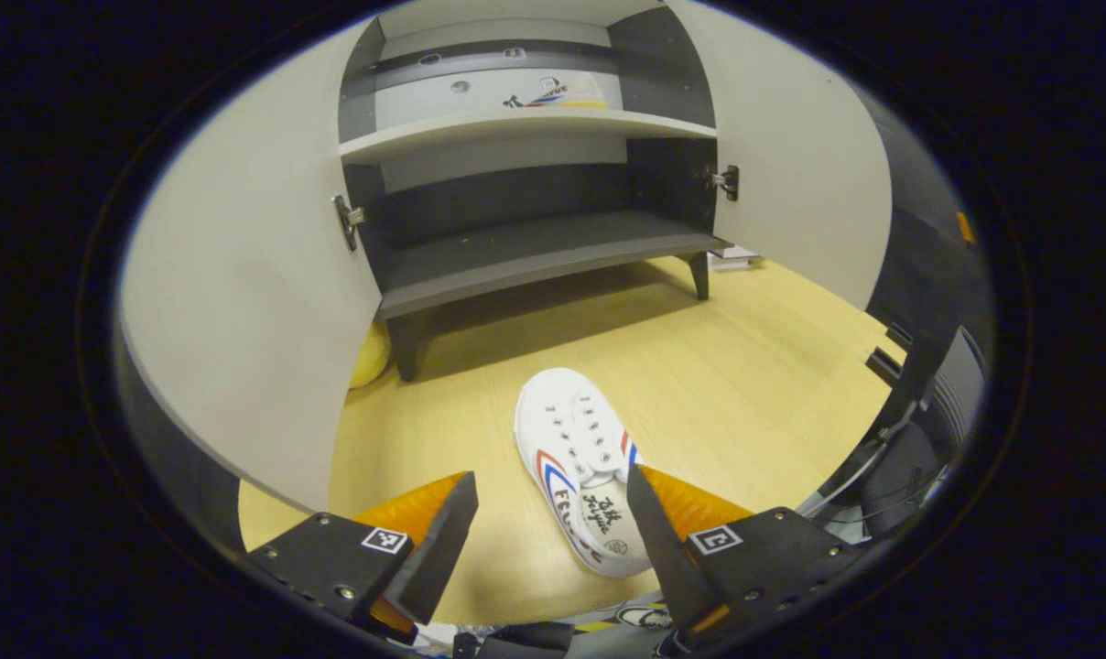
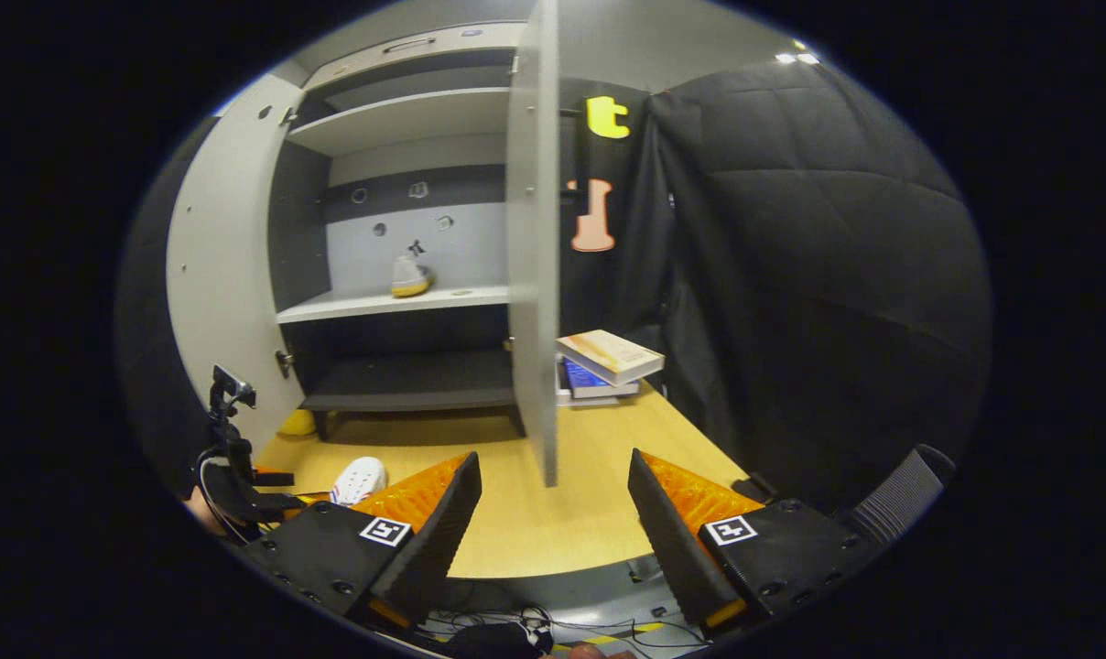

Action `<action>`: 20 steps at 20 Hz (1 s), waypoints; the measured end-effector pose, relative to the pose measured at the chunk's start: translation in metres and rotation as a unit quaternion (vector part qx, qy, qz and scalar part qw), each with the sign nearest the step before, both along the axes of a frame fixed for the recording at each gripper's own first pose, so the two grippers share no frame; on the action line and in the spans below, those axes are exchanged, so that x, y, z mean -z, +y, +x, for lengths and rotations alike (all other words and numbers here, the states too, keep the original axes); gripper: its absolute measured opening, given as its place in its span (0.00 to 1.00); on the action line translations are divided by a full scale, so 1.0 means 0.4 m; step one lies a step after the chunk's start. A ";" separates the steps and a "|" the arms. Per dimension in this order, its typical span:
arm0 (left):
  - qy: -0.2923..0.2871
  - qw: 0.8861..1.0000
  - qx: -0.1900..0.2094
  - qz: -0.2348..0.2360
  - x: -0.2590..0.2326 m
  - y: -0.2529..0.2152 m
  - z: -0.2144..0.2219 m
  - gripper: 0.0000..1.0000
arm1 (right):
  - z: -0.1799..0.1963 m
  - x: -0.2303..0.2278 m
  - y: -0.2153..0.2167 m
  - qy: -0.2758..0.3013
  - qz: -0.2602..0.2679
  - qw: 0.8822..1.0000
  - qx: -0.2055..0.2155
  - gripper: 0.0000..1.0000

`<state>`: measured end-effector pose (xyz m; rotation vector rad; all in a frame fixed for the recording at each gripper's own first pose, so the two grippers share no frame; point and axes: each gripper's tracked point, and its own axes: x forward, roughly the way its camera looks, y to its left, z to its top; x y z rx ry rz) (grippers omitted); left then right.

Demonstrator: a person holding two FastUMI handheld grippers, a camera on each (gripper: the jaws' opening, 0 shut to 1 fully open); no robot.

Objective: Grab one shoe with the right hand and put it into the shoe cabinet, grab the other shoe with the left hand and put it into the shoe cabinet; then close the right door with the right hand and the left door with the left hand.

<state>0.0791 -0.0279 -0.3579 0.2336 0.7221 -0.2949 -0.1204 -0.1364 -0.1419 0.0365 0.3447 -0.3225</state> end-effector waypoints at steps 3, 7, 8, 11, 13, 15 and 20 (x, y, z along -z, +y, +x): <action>0.026 1.000 0.003 -0.001 0.047 0.000 0.028 0.92 | -0.077 -0.016 -0.126 -0.004 -0.012 0.997 0.073 1.00; 0.066 0.998 0.009 0.008 0.121 0.010 0.034 0.92 | -0.151 -0.060 -0.249 -0.023 -0.027 0.989 0.147 0.96; 0.079 0.997 0.011 0.008 0.144 0.010 0.031 0.92 | -0.162 -0.070 -0.267 -0.027 -0.028 0.986 0.160 1.00; 0.105 0.994 0.013 0.004 0.171 0.007 0.023 0.70 | -0.166 -0.064 -0.309 -0.024 -0.031 0.982 0.184 1.00; 0.130 0.991 0.027 -0.003 0.179 0.002 0.008 0.69 | -0.160 -0.064 -0.346 -0.016 -0.053 0.979 0.198 1.00; 0.150 0.988 0.013 -0.038 0.187 -0.015 0.006 0.55 | -0.145 -0.082 -0.387 -0.016 -0.061 0.976 0.209 1.00; 0.177 0.983 -0.007 -0.038 0.191 -0.012 0.007 0.44 | -0.032 -0.096 -0.454 -0.027 -0.050 0.976 0.212 0.97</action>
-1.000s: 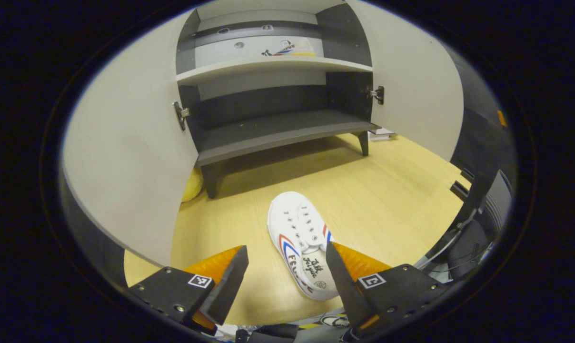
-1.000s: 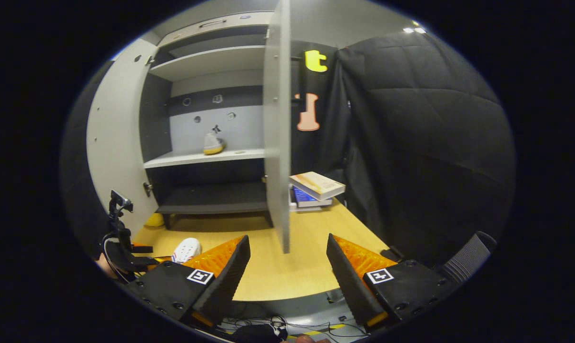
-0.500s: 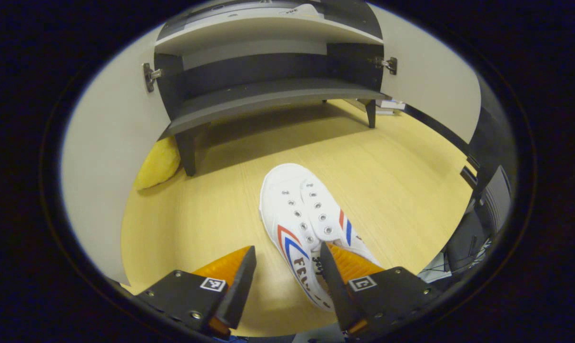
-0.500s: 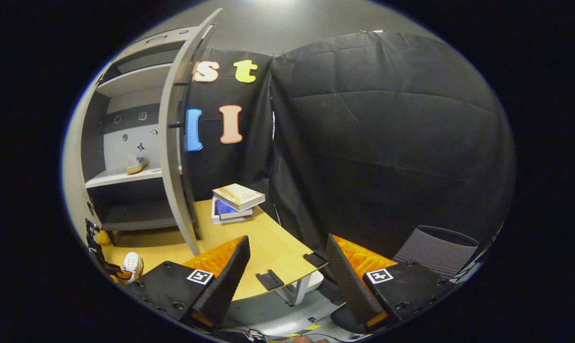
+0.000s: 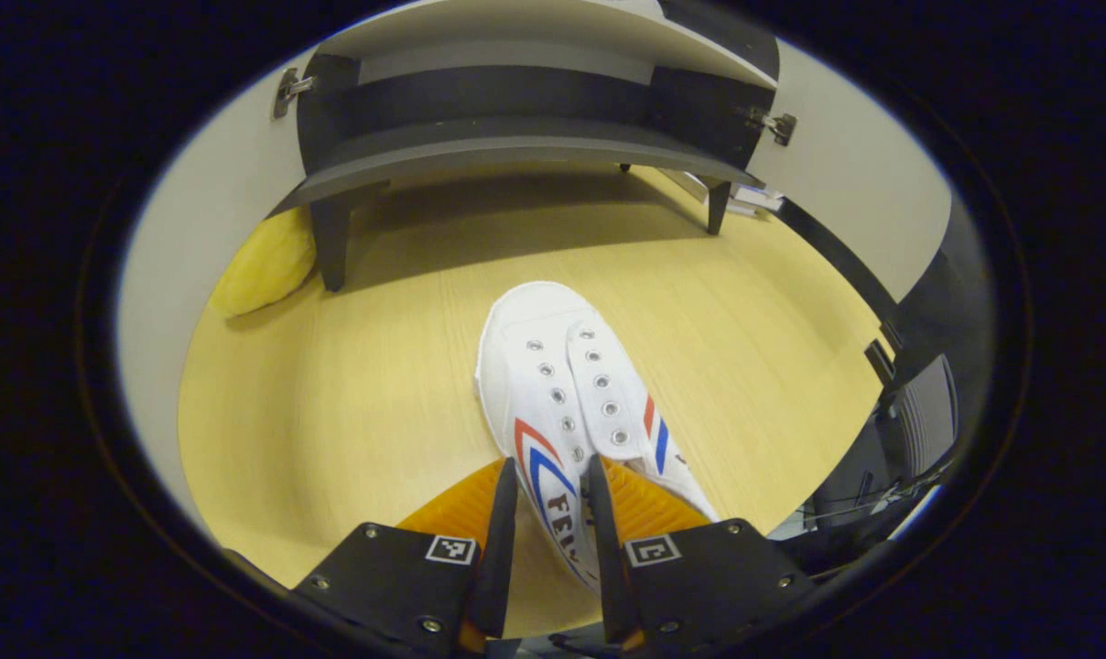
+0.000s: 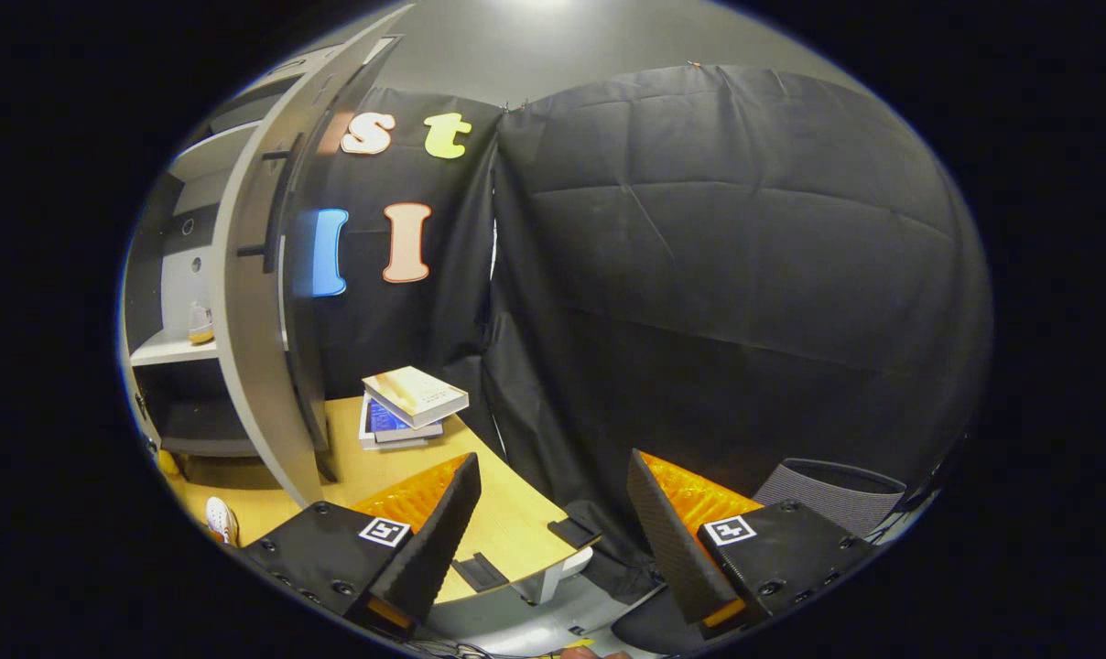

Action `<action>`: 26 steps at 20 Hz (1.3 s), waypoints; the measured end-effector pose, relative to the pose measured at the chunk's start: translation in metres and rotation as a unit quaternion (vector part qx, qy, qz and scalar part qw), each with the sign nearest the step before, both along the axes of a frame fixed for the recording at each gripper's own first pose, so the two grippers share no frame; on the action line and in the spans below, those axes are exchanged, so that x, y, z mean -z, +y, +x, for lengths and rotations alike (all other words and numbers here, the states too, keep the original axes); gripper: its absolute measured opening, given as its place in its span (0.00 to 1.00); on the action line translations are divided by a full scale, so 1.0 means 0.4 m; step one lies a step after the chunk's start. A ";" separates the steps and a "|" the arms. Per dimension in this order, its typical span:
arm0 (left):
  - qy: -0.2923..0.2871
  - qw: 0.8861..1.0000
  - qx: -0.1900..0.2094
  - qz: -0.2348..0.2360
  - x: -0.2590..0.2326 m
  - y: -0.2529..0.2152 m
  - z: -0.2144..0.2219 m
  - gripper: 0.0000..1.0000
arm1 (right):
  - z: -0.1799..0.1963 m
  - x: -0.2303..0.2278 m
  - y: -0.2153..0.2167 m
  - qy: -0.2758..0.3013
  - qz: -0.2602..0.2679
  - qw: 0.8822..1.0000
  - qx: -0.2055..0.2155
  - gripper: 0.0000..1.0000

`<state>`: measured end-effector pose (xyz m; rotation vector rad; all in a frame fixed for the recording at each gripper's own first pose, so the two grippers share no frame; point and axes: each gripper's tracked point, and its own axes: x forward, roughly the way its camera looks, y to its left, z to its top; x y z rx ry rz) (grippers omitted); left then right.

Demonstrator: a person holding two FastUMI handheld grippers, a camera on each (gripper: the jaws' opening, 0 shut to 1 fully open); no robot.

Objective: Grab one shoe with the right hand and put it into the shoe cabinet, grab the other shoe with the left hand and put it into the shoe cabinet; then close the right door with the right hand and the left door with the left hand.

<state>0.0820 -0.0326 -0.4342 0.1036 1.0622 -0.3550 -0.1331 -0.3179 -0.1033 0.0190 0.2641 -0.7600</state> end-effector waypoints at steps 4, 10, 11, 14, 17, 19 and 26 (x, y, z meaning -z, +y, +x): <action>0.006 0.999 -0.043 0.021 -0.004 0.016 0.012 0.22 | 0.096 0.004 -0.028 -0.024 0.019 1.000 -0.008 1.00; -0.003 0.993 -0.117 0.016 0.005 0.002 0.011 0.02 | 0.213 0.031 -0.055 -0.032 0.026 0.998 -0.045 0.98; -0.011 0.992 -0.122 0.017 0.006 -0.002 0.014 0.02 | 0.227 0.032 -0.063 -0.035 0.021 0.998 -0.050 0.98; -0.017 0.992 -0.122 0.019 -0.002 0.002 0.006 0.02 | 0.268 0.076 -0.083 -0.027 0.028 0.998 -0.055 1.00; -0.023 0.992 -0.120 0.015 -0.024 0.007 0.030 0.02 | 0.300 0.080 -0.073 -0.038 0.051 0.996 -0.059 0.98; -0.039 0.991 -0.127 0.001 -0.072 0.022 0.047 0.02 | 0.318 0.083 -0.073 -0.039 0.038 0.997 -0.061 1.00; -0.121 0.982 -0.139 -0.039 -0.289 0.094 0.112 0.01 | 0.373 0.079 -0.051 -0.041 0.039 0.996 -0.071 1.00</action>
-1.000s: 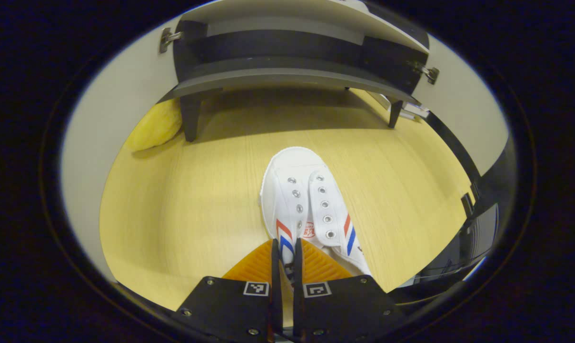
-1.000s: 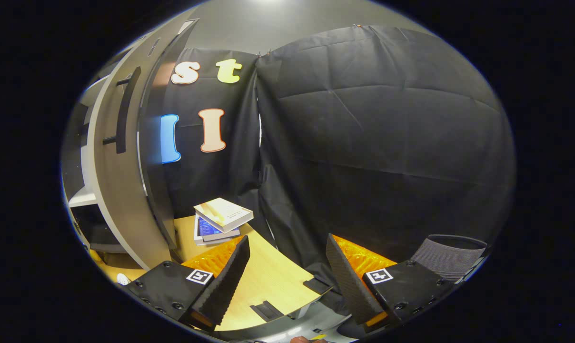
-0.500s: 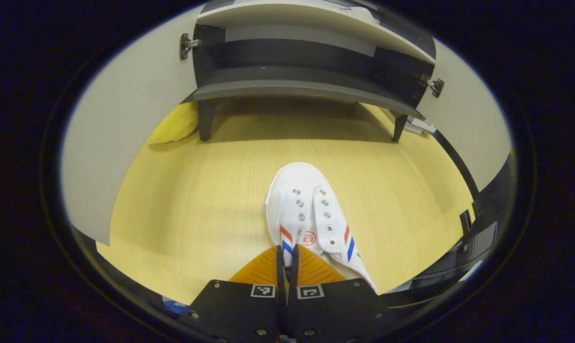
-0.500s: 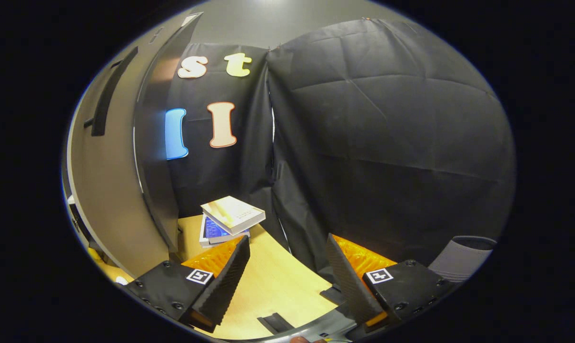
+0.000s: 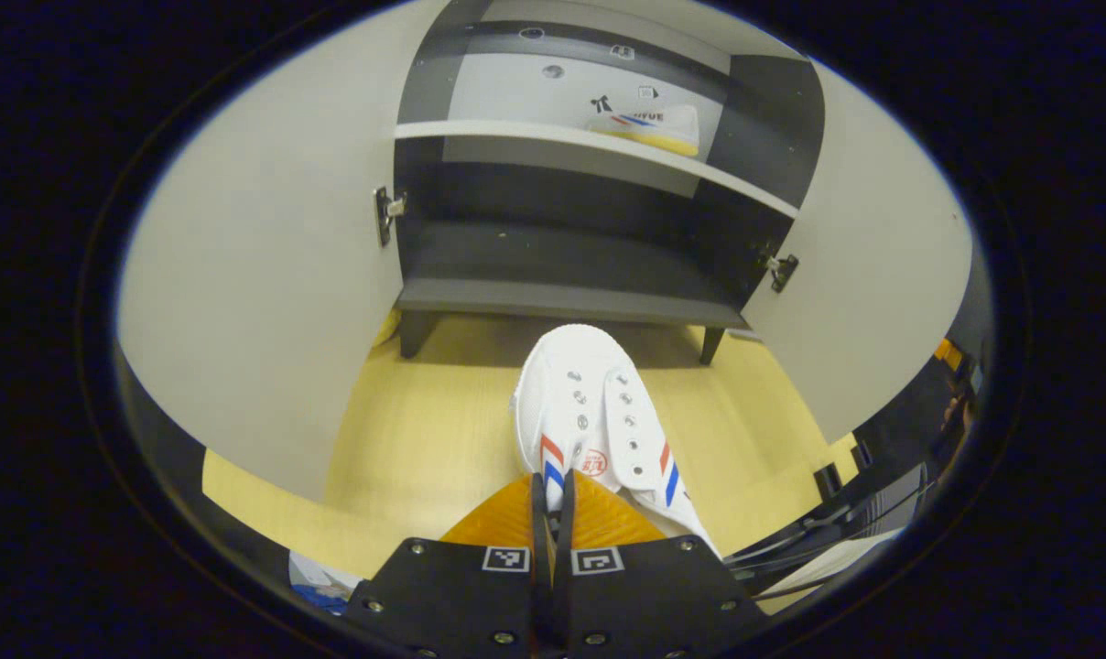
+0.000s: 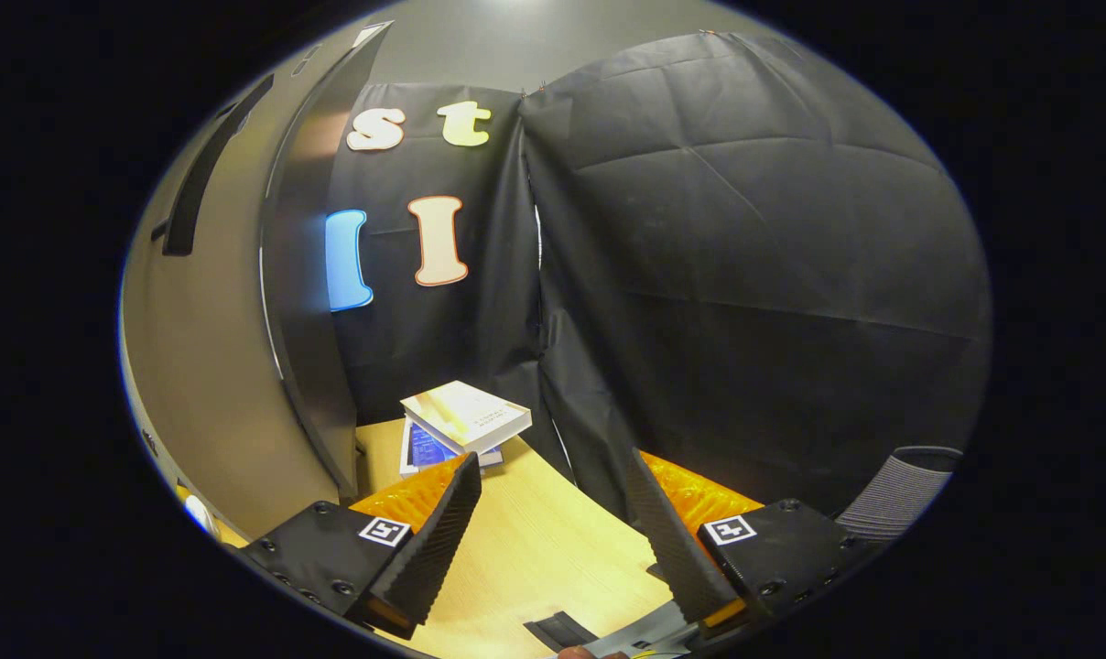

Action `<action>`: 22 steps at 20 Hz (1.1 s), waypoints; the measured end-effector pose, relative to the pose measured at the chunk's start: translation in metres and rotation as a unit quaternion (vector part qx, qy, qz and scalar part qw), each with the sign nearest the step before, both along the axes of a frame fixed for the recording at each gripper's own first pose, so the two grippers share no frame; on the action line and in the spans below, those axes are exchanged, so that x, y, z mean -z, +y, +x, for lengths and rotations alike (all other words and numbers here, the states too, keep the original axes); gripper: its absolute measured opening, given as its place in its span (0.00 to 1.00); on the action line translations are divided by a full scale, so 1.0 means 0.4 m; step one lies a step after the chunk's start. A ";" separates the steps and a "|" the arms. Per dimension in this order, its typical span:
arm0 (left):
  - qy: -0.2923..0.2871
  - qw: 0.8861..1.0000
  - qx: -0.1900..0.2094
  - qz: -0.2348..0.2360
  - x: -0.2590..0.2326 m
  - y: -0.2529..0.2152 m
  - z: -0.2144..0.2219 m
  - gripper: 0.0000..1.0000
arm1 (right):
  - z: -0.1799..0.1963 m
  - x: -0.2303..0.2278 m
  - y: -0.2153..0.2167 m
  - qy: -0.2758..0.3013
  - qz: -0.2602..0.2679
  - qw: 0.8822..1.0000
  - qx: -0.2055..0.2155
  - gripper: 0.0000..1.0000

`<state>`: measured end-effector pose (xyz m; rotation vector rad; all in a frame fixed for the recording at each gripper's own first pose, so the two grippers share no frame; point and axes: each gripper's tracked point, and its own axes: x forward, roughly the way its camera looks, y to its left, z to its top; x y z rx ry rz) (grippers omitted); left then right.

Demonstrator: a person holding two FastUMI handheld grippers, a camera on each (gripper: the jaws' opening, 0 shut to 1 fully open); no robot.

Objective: Grab one shoe with the right hand and put it into the shoe cabinet, grab the other shoe with the left hand and put it into the shoe cabinet; then close the right door with the right hand and the left door with the left hand.

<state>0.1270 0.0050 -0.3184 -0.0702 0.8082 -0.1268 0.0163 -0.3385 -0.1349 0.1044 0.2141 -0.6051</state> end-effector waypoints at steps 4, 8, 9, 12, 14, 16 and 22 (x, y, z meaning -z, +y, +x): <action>-0.066 0.998 0.000 0.004 -0.033 0.003 0.001 0.01 | 0.027 -0.016 0.008 -0.005 -0.017 1.000 -0.010 0.97; -0.121 0.992 -0.005 -0.025 -0.024 0.004 0.000 0.01 | 0.044 0.001 0.025 -0.002 -0.005 1.000 -0.017 1.00; -0.136 0.990 -0.007 -0.029 -0.023 0.003 0.001 0.01 | 0.044 0.003 0.025 -0.002 -0.006 1.000 -0.017 1.00; -0.173 0.985 -0.006 -0.014 -0.019 0.003 0.005 0.00 | 0.041 0.007 0.022 -0.001 -0.008 1.000 -0.014 0.97; -0.192 0.981 -0.013 -0.001 -0.033 0.000 0.004 0.00 | 0.036 0.015 0.019 0.002 -0.004 1.000 -0.011 1.00; -0.209 0.978 -0.019 -0.003 -0.045 0.003 0.000 0.00 | 0.032 0.020 0.013 0.003 0.002 1.000 -0.006 1.00; -0.253 0.967 -0.027 0.019 -0.063 0.007 -0.007 0.00 | -0.001 0.011 -0.028 0.007 0.000 1.000 0.016 0.97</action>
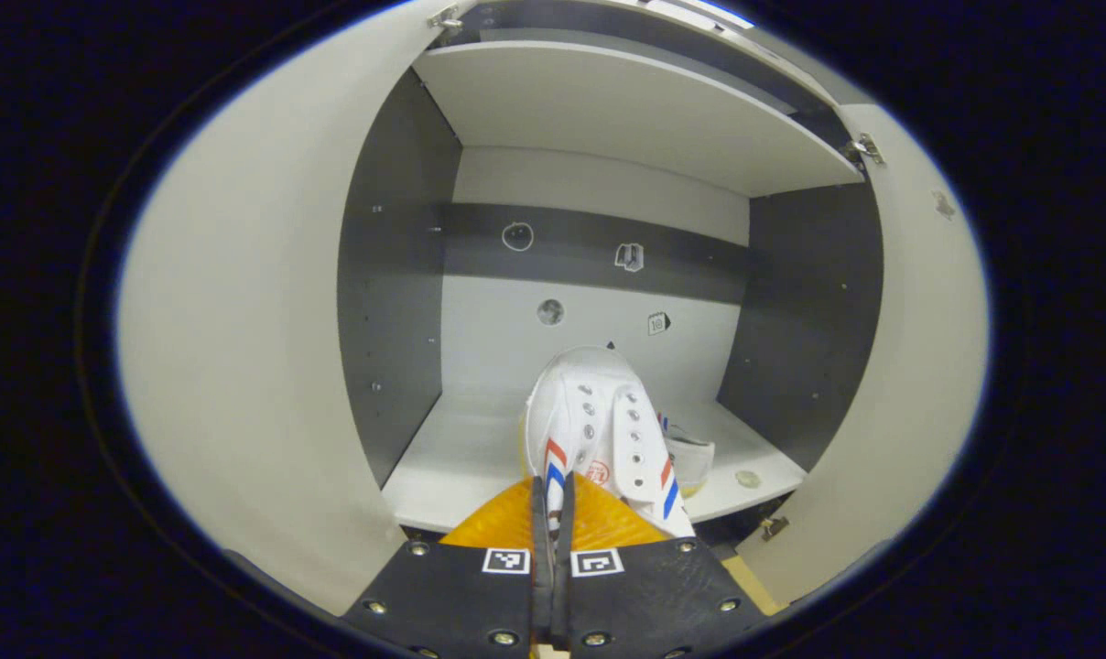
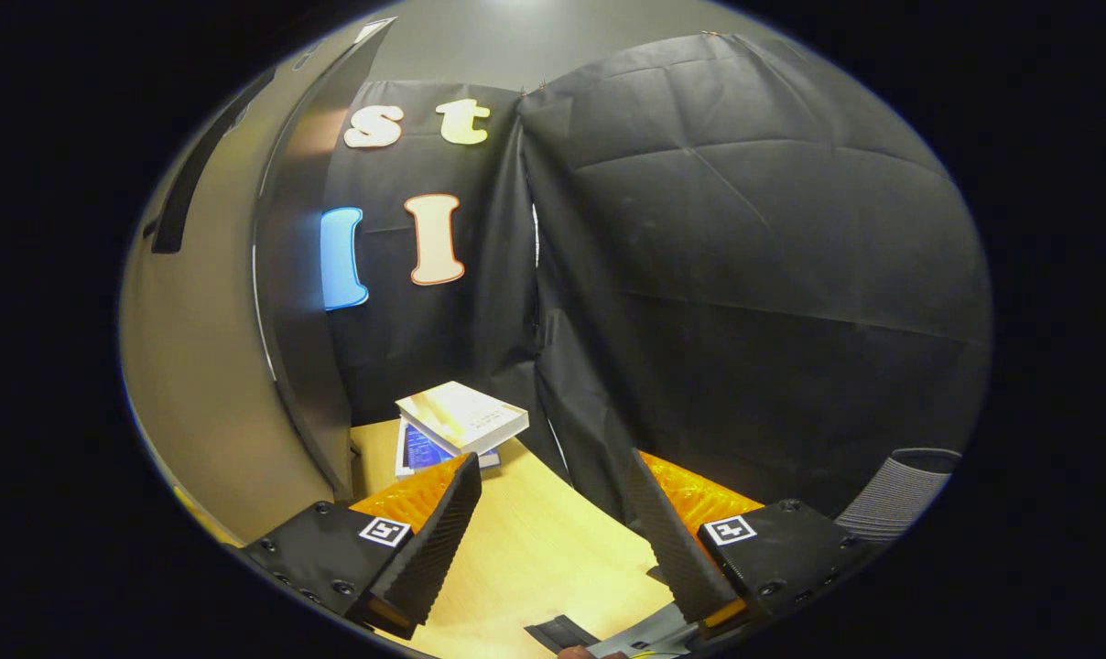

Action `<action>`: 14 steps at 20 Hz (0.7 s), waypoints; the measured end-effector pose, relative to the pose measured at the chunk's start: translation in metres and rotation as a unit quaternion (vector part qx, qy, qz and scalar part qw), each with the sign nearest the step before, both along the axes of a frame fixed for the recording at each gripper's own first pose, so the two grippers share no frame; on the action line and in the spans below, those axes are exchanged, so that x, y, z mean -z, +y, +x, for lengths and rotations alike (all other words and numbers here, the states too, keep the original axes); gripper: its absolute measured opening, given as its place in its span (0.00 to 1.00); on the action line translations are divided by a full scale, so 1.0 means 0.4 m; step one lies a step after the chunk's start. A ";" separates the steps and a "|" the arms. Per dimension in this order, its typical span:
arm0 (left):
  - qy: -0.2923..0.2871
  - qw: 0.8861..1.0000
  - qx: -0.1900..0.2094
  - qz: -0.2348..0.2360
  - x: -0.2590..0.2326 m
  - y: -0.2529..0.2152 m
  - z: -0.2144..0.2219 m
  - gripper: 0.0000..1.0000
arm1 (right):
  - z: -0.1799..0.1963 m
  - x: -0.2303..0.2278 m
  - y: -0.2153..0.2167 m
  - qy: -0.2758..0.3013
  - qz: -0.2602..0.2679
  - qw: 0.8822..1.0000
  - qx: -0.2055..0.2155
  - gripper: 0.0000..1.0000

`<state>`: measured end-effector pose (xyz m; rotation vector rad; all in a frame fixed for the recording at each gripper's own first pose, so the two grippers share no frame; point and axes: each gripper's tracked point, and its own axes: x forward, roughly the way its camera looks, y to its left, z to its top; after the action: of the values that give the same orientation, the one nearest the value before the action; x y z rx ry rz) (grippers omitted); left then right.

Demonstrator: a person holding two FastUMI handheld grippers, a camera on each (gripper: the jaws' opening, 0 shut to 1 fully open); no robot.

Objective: Grab one shoe with the right hand and put it into the shoe cabinet, grab the other shoe with the left hand and put it into the shoe cabinet; then close the right door with the right hand and the left door with the left hand.

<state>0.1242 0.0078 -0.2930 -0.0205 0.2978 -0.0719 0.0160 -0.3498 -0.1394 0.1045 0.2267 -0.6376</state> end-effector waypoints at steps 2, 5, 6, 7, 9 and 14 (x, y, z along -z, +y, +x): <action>-0.011 1.000 -0.005 0.002 0.002 0.001 0.001 0.00 | -0.010 0.005 -0.016 0.001 0.004 1.000 0.009 1.00; -0.017 1.000 -0.013 -0.001 -0.004 0.003 -0.001 0.01 | -0.021 0.005 -0.038 0.001 0.010 1.000 0.020 1.00; -0.018 1.000 -0.016 -0.004 -0.006 0.003 -0.002 0.00 | -0.020 0.003 -0.044 0.002 0.010 1.000 0.022 0.99; -0.019 1.000 -0.018 -0.007 -0.003 0.003 -0.001 0.00 | -0.019 0.006 -0.050 0.004 0.010 1.000 0.023 0.98; -0.020 0.999 -0.029 -0.018 -0.007 0.005 -0.005 0.01 | -0.012 0.002 -0.055 0.006 0.006 1.000 0.026 0.98; 0.002 0.999 -0.043 -0.029 -0.001 0.003 -0.009 0.01 | 0.006 -0.015 -0.050 -0.008 0.008 1.000 0.020 0.98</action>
<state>0.1206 0.0089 -0.2925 -0.0913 0.2989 0.0045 0.0186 -0.3698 -0.1335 0.1293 0.2136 -0.6744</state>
